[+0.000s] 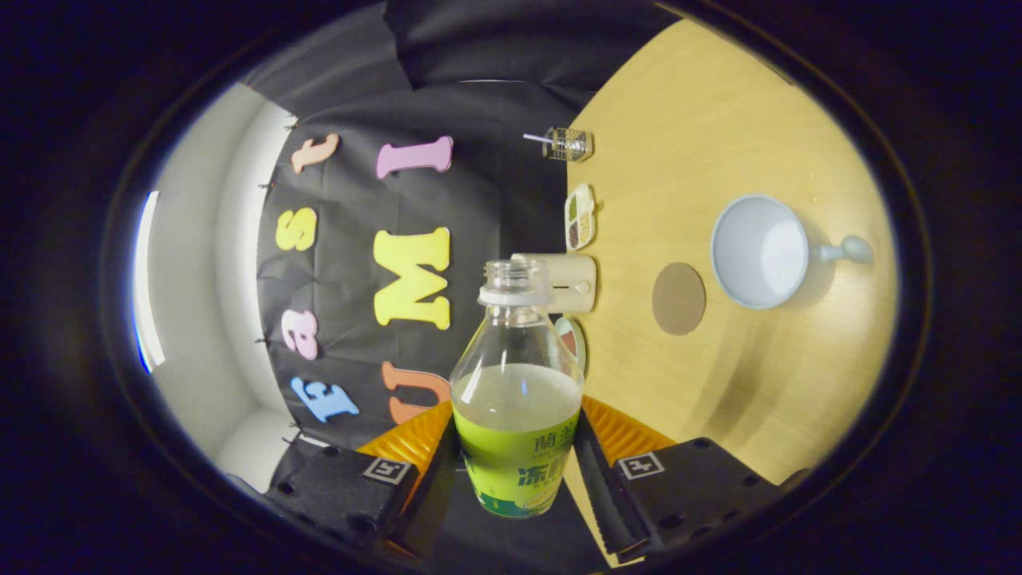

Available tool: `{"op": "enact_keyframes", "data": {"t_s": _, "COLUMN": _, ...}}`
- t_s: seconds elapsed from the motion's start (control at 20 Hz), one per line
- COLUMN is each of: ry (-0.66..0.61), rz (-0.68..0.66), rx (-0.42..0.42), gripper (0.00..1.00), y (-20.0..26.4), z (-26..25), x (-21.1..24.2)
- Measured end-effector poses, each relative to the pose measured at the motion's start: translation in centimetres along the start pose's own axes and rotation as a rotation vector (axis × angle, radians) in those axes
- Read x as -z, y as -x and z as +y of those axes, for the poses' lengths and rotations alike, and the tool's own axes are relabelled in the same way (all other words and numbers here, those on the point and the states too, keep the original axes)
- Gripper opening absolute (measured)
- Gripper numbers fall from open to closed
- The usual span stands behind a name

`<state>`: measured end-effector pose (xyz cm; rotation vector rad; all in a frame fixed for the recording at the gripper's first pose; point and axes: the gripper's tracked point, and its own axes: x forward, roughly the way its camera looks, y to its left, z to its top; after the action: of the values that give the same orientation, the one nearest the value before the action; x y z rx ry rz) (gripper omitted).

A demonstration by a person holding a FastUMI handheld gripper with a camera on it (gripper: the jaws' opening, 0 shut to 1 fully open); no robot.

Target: Take the bottle from table, then pour the juice into the cup, finally place the bottle on the coaster

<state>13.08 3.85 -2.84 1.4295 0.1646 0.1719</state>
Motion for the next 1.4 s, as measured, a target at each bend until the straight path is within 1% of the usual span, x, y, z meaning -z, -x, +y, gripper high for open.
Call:
{"op": "enact_keyframes", "data": {"t_s": 0.15, "ry": 0.168, "rz": -0.002, "rx": 0.073, "gripper": 0.79, "y": -0.6, "z": -1.3, "x": 0.3}}
{"op": "enact_keyframes", "data": {"t_s": 0.2, "ry": 0.215, "rz": -0.011, "rx": 0.082, "gripper": 0.79, "y": -0.4, "z": -1.3, "x": 0.3}}
{"op": "enact_keyframes", "data": {"t_s": 0.35, "ry": 0.338, "rz": -0.057, "rx": 0.056, "gripper": 0.79, "y": -0.2, "z": 0.0, "x": -0.3}}
{"op": "enact_keyframes", "data": {"t_s": 0.4, "ry": 0.395, "rz": -0.070, "rx": 0.068, "gripper": 0.79, "y": 0.0, "z": 0.1, "x": -0.6}}
{"op": "enact_keyframes", "data": {"t_s": 0.65, "ry": 0.752, "rz": -0.156, "rx": 0.225, "gripper": 0.80, "y": 2.2, "z": 0.6, "x": -3.6}}
{"op": "enact_keyframes", "data": {"t_s": 0.7, "ry": 0.807, "rz": -0.174, "rx": 0.240, "gripper": 0.80, "y": 2.4, "z": 1.2, "x": -4.0}}
{"op": "enact_keyframes", "data": {"t_s": 0.85, "ry": 0.907, "rz": -0.217, "rx": 0.232, "gripper": 0.80, "y": 3.0, "z": 3.4, "x": -4.6}}
{"op": "enact_keyframes", "data": {"t_s": 1.0, "ry": 1.010, "rz": -0.257, "rx": 0.246, "gripper": 0.80, "y": 2.8, "z": 3.9, "x": -5.6}}
{"op": "enact_keyframes", "data": {"t_s": 1.1, "ry": 1.079, "rz": -0.292, "rx": 0.235, "gripper": 0.80, "y": 2.3, "z": 4.9, "x": -6.1}}
{"op": "enact_keyframes", "data": {"t_s": 1.15, "ry": 1.114, "rz": -0.302, "rx": 0.243, "gripper": 0.80, "y": 1.8, "z": 5.0, "x": -6.3}}
{"op": "enact_keyframes", "data": {"t_s": 1.4, "ry": 1.312, "rz": -0.289, "rx": 0.356, "gripper": 0.80, "y": -0.9, "z": 2.9, "x": -7.3}}
